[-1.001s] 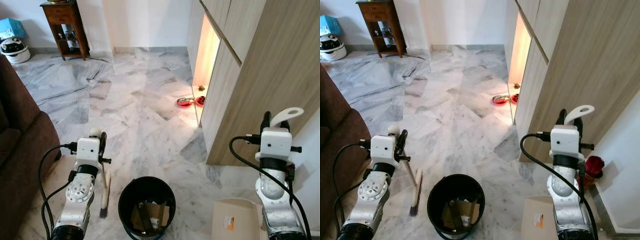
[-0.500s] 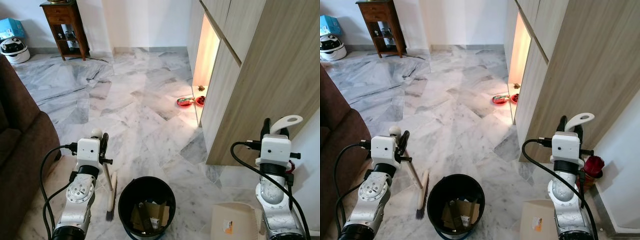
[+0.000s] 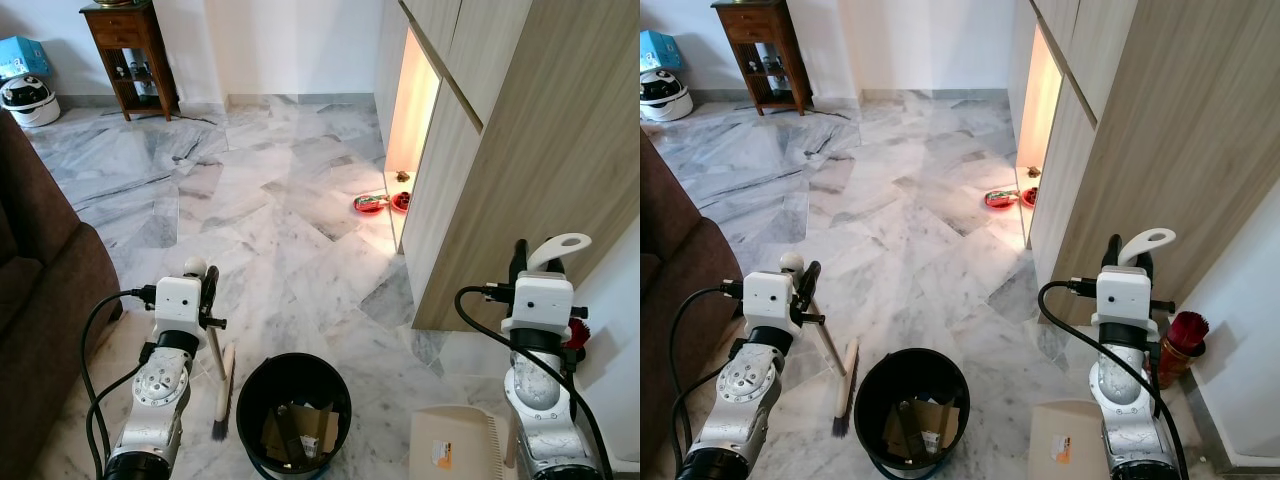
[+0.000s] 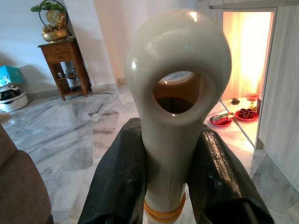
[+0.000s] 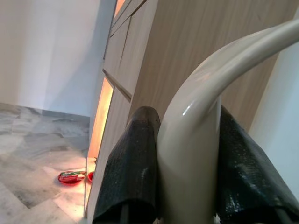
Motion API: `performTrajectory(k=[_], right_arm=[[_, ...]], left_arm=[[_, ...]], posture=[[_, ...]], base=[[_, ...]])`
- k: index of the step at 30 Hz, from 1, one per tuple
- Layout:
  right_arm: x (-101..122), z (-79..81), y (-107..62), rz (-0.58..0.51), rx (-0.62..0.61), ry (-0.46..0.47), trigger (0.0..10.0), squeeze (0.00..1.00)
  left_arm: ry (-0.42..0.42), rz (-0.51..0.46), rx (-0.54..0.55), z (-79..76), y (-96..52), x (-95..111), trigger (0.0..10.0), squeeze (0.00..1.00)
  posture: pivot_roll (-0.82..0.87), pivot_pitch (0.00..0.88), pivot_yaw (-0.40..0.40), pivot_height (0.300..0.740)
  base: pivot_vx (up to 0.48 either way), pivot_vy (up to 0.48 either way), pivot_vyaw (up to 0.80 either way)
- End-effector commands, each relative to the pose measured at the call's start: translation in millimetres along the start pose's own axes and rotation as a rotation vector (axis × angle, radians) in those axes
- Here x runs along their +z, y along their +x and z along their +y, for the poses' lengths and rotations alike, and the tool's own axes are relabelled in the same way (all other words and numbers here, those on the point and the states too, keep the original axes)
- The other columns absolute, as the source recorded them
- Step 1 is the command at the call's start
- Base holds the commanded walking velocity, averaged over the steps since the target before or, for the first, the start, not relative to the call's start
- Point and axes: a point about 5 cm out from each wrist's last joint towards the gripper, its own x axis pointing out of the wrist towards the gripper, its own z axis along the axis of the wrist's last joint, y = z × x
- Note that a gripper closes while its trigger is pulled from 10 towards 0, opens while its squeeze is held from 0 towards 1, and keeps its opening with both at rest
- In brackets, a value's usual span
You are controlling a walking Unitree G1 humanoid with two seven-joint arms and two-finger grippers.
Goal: Sweep floor
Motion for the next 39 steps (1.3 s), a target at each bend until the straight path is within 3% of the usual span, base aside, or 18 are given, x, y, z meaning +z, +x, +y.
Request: performTrajectory(k=[1,6,39], right_arm=[[9.4,-0.2,6.9,-0.046,-0.002,0.017,10.0,0.00],[10.4,0.4,7.8,-0.050,-0.002,0.022,10.0,0.00],[11.3,7.1,8.7,-0.049,0.021,0.043,10.0,0.00]], left_arm=[[0.007,-0.053,-0.008,-0.2,5.9,11.7,10.0,0.00],[0.009,-0.053,0.001,2.5,6.2,12.0,10.0,0.00],[0.006,-0.051,0.013,2.6,5.2,11.9,10.0,0.00]], posture=[[-0.02,0.000,0.026,0.740],[-0.02,0.000,0.027,0.740],[-0.02,0.000,0.021,0.740]], base=[[0.000,0.000,0.00],[0.000,0.000,0.00],[-0.277,0.000,0.00]])
